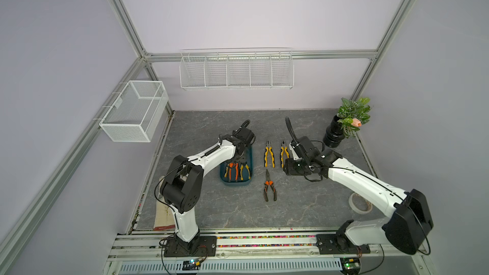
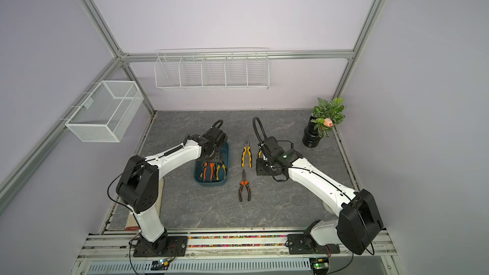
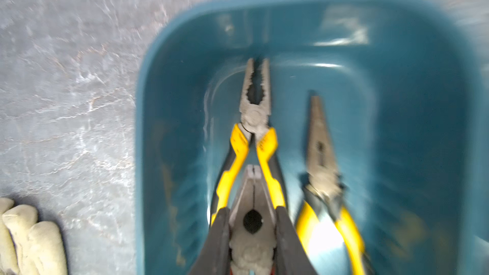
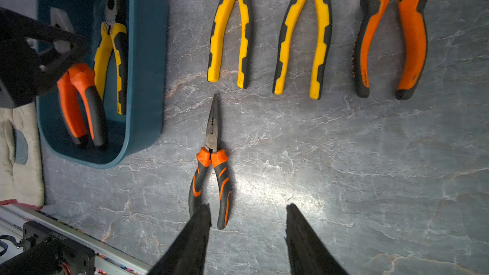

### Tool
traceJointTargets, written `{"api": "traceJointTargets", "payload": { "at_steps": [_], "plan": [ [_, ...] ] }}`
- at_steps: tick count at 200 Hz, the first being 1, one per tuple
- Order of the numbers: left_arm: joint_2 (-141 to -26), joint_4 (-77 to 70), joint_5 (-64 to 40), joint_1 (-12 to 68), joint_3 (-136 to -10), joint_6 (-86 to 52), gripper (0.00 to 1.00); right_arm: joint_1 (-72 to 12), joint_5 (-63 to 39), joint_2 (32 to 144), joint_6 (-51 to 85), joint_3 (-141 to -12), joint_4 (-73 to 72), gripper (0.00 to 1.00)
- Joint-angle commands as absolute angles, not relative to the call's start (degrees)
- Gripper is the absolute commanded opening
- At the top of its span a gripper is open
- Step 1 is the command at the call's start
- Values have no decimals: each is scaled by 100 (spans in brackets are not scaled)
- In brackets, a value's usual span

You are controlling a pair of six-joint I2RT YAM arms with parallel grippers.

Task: Take the pliers out of the storage box
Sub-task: Pick up the pliers from the storage box.

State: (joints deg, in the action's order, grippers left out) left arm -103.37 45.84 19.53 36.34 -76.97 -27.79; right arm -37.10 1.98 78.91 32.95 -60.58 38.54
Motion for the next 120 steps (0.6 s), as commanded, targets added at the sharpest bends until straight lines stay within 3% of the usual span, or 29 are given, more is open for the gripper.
{"api": "traceJointTargets", "payload": {
  "at_steps": [1, 32, 91, 114, 120],
  "plan": [
    [-10228, 4745, 1811, 3647, -7824, -2861, 10, -3700, 124, 8029, 3267, -5997, 3799, 49],
    [-10508, 4474, 1727, 3647, -7836, -2852, 9, -3771, 127, 8081, 3278, -6028, 3796, 49],
    [-11143, 4691, 1850, 3423, -8755, -2682, 0, -4308, -113, 8127, 2941, -6104, 3481, 49],
    [-11109, 4804, 1705, 3340, -8970, -2708, 0, -4693, 57, 7984, 2930, -5939, 3043, 50],
    [-11063, 4844, 1725, 3341, -9024, -2735, 0, -4799, 186, 7987, 2907, -5958, 3024, 56]
  ]
}}
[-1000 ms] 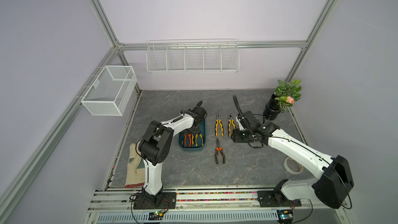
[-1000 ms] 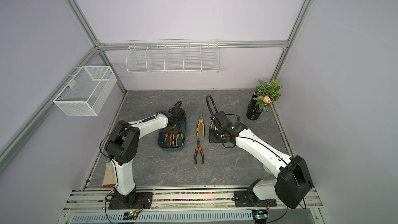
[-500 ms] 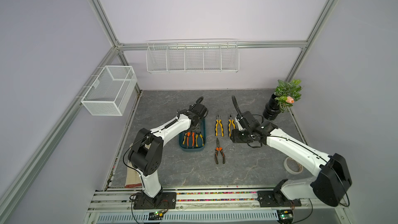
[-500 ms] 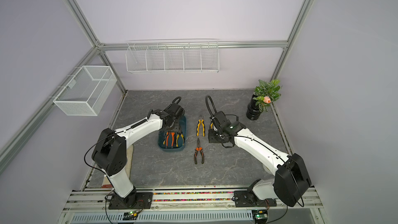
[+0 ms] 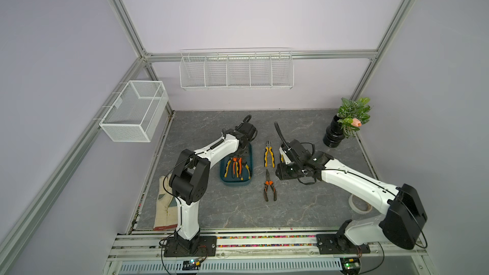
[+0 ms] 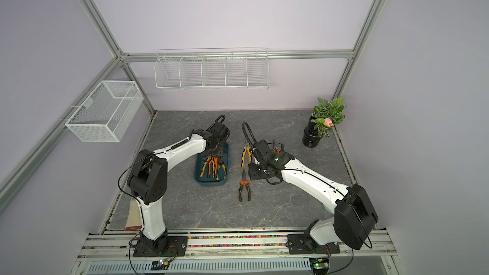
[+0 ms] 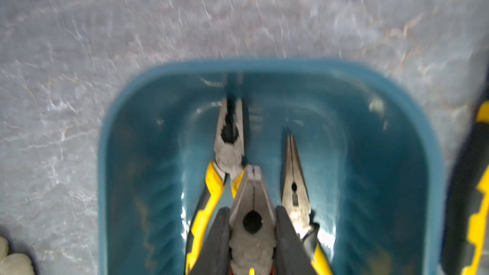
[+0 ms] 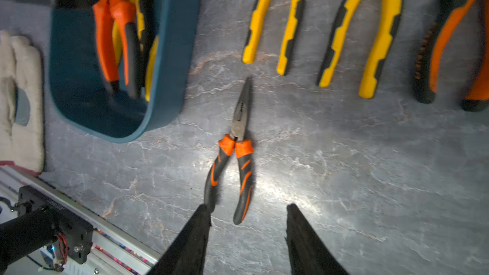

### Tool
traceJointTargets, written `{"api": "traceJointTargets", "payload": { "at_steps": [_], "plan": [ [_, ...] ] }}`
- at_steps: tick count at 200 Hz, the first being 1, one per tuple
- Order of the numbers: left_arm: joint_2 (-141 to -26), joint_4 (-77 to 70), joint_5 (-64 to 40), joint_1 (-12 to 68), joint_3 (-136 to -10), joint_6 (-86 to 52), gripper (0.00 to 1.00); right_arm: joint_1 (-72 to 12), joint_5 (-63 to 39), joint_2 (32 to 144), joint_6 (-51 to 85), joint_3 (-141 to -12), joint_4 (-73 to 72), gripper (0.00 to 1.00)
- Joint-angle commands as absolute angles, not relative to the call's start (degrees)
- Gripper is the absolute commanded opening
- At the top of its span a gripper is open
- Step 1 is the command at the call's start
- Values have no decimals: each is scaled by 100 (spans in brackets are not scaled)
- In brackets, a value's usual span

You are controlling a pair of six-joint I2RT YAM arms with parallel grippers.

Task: Take the pliers out of the storage box
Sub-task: Pick up the pliers from the storage box.

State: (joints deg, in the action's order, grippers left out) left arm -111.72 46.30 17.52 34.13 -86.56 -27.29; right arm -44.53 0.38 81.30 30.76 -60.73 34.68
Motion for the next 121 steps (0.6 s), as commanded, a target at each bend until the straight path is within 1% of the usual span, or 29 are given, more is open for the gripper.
{"api": "traceJointTargets", "payload": {
  "at_steps": [1, 9, 14, 42, 58, 61, 66, 69, 74, 82, 86, 92, 105, 121],
  "plan": [
    [-11060, 4848, 1724, 3340, -9030, -2739, 0, -4817, 207, 7988, 2899, -5963, 3024, 57],
    [-10970, 4900, 1733, 3340, -9096, -2762, 0, -4965, 418, 7994, 2839, -6020, 3017, 64],
    [-10937, 4947, 1731, 3340, -9138, -2779, 0, -5078, 518, 8011, 2793, -6077, 3019, 65],
    [-10788, 5260, 1584, 3340, -9422, -2951, 0, -5511, 948, 8375, 2533, -6614, 3270, 66],
    [-10621, 5276, 1402, 3342, -9422, -3151, 0, -5681, 1154, 8725, 2479, -6978, 3433, 68],
    [-10586, 5274, 1367, 3340, -9422, -3192, 0, -5714, 1197, 8791, 2483, -7039, 3440, 71],
    [-10549, 5280, 1290, 3335, -9422, -3270, 0, -5765, 1289, 8879, 2489, -7107, 3424, 72],
    [-10524, 5286, 1243, 3336, -9422, -3314, 0, -5804, 1349, 8926, 2488, -7143, 3407, 76],
    [-10501, 5299, 1166, 3327, -9430, -3409, 0, -5859, 1457, 8997, 2481, -7183, 3340, 78],
    [-10476, 5309, 1013, 3312, -9439, -3531, 0, -5977, 1657, 9063, 2457, -7198, 3174, 85],
    [-10470, 5317, 943, 3305, -9447, -3591, 0, -6025, 1752, 9085, 2448, -7178, 3091, 86],
    [-10476, 5338, 868, 3301, -9463, -3682, 0, -6094, 1984, 9109, 2492, -7139, 2905, 92],
    [-10552, 5457, 664, 3256, -9547, -3861, 0, -6155, 2082, 9122, 2503, -7006, 2498, 92],
    [-10703, 5654, 416, 3231, -9732, -4012, 0, -6220, 2292, 9212, 2365, -6834, 1958, 90]
  ]
}}
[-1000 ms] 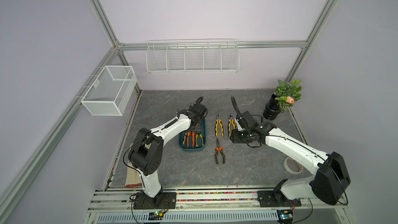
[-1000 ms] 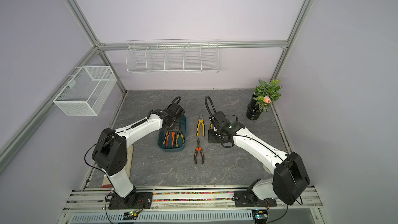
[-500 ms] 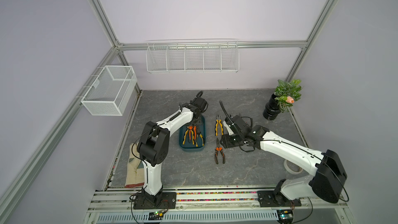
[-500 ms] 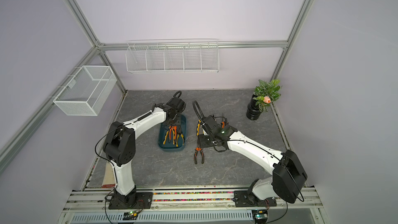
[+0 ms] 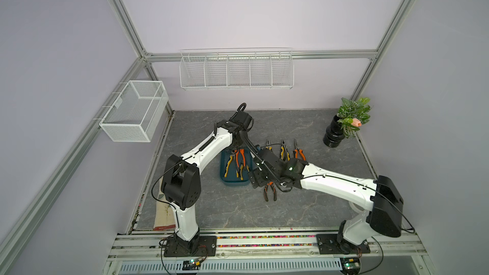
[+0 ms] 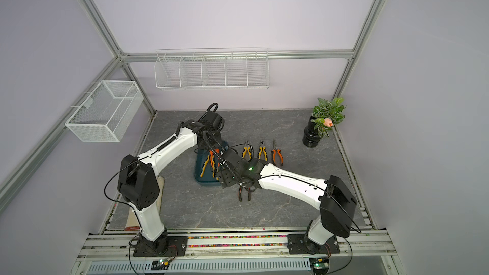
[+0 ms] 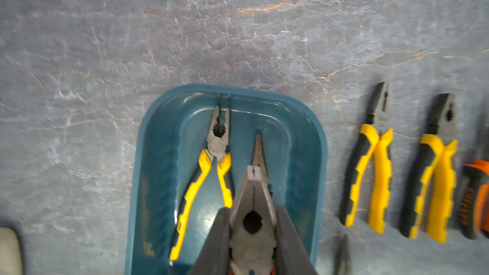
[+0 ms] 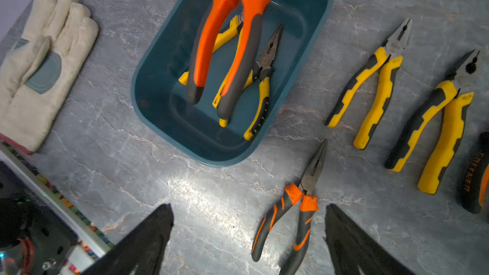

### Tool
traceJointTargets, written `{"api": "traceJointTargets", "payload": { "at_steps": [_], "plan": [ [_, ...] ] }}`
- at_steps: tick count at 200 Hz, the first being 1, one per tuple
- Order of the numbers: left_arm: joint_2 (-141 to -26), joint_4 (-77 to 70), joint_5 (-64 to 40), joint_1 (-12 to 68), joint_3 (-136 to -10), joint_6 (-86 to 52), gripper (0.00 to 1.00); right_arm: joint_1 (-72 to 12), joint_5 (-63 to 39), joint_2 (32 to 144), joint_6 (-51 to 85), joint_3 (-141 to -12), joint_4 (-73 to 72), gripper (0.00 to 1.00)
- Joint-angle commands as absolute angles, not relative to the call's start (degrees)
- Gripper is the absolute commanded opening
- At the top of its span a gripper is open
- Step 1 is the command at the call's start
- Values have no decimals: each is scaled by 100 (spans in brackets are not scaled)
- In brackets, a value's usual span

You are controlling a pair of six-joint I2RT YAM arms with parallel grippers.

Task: Take the pliers out of the storage box
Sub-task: Pick up the pliers from the storage box.

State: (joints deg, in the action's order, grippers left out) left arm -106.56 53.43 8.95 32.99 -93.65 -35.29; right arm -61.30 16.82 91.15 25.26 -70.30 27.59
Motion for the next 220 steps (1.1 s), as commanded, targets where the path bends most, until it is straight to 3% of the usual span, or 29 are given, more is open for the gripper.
{"api": "traceJointTargets", "payload": {
  "at_steps": [1, 89, 149, 220],
  "plan": [
    [-10713, 5670, 410, 3228, -9752, -4023, 0, -6226, 2310, 9220, 2347, -6823, 1932, 90],
    [-11012, 6247, 501, 3199, -9987, -4272, 0, -6312, 2347, 10241, 2133, -7787, 2026, 85],
    [-11180, 6193, 493, 3159, -9996, -4163, 0, -6327, 1976, 9985, 2645, -7882, 2465, 85],
    [-11058, 6178, 329, 3159, -9900, -4249, 0, -6087, 2041, 11242, 2870, -9140, 3687, 85]
  ]
}}
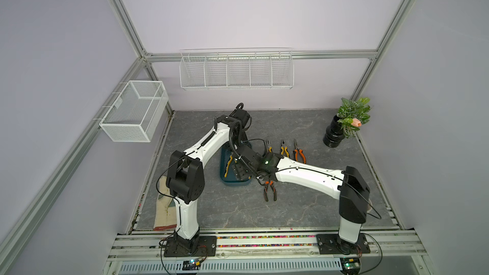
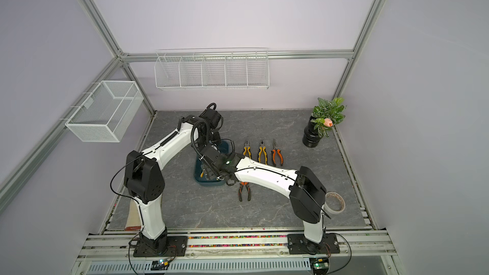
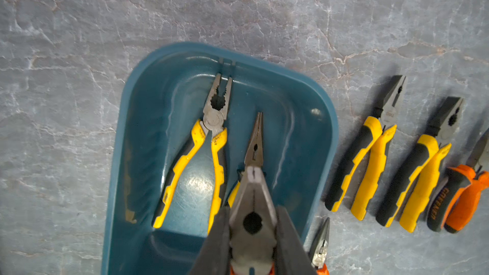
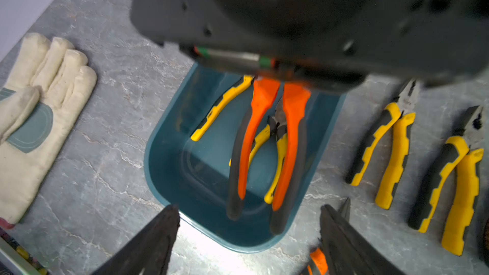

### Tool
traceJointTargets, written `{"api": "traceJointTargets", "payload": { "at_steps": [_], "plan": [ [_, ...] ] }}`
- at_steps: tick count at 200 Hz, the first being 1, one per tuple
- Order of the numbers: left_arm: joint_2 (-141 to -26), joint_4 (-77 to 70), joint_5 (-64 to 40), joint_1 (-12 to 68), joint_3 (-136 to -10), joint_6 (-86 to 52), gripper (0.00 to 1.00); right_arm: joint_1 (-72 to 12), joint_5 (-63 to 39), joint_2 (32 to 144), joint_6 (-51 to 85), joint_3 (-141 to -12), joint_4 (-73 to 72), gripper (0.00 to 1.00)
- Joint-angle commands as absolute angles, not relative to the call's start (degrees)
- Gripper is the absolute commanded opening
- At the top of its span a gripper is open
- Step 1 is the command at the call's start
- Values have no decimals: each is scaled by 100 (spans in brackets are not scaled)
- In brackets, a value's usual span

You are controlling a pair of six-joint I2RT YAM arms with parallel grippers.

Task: Take the pliers out of the storage box
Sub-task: Pick up the pliers from the storage box.

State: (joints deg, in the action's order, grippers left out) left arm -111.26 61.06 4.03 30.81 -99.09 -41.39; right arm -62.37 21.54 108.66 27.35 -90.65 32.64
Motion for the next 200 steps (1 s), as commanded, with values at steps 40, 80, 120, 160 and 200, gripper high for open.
{"api": "traceJointTargets", "payload": {
  "at_steps": [40, 80, 120, 160, 200],
  "plan": [
    [-11040, 6159, 269, 3155, -9907, -4262, 0, -5934, 1948, 11420, 2877, -9193, 3670, 85],
    [-11039, 6134, 185, 3164, -9873, -4263, 0, -5795, 1898, 11683, 2728, -9470, 3706, 85],
    [-11046, 6081, -16, 3166, -9841, -4240, 0, -5657, 1934, 11873, 2515, -9613, 3611, 83],
    [-10989, 6108, -193, 3158, -9768, -4106, 0, -5646, 2145, 11555, 1968, -8914, 2621, 75],
    [-10950, 6078, -253, 3142, -9695, -4012, 0, -5646, 2328, 10402, 1881, -6996, 879, 76]
  ]
}}
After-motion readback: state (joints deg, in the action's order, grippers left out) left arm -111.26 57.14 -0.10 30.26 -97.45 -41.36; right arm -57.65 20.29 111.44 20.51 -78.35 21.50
